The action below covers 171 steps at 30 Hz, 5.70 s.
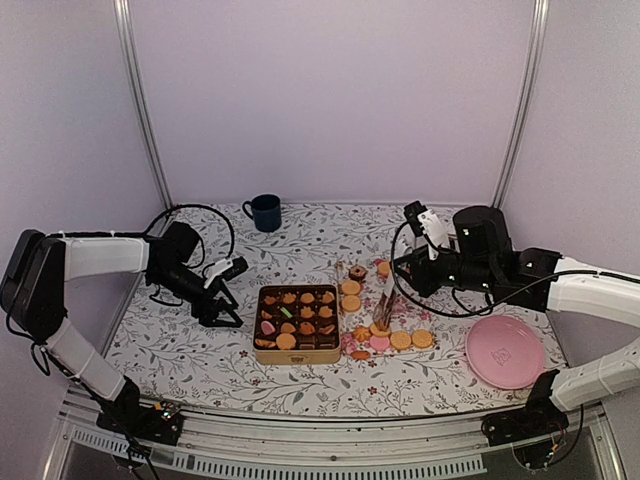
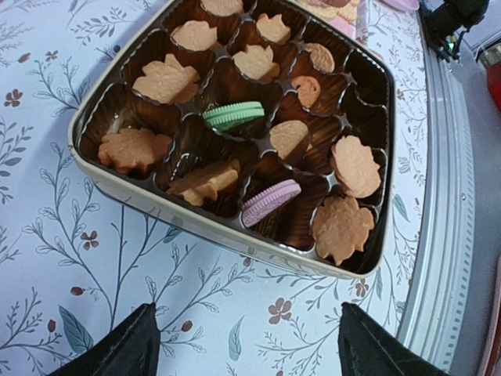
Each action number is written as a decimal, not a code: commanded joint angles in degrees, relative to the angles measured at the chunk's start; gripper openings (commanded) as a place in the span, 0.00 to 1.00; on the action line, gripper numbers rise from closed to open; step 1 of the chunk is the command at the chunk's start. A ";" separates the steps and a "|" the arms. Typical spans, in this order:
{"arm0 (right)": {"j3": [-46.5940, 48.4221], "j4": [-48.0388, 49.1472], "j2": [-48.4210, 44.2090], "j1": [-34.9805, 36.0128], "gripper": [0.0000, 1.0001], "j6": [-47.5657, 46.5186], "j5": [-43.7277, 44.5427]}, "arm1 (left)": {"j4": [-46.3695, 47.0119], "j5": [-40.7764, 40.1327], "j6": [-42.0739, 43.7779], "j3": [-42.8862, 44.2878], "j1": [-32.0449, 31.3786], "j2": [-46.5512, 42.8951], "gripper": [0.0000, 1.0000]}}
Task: Pack the cookies
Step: Adjust the fake cookies on the plate, then pick up the fake cookies from the plate, then place the fake cookies in the empty pocket of the box.
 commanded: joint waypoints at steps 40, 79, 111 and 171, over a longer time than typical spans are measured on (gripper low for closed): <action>1.43 1.03 -0.81 -2.06 0.08 -4.63 4.79 | -1.41 0.26 1.16 1.52 0.52 -0.68 0.78; -0.97 10.24 7.82 -4.45 0.34 -6.23 0.59 | -1.82 -0.25 1.23 1.47 0.69 -1.67 0.79; 17.10 5.61 10.77 14.31 0.06 -4.31 2.09 | -1.50 -0.56 1.60 1.17 1.95 -0.73 0.79; 19.01 9.77 18.31 15.93 0.24 -7.28 -3.36 | -1.23 0.46 1.91 0.10 2.28 -1.24 0.79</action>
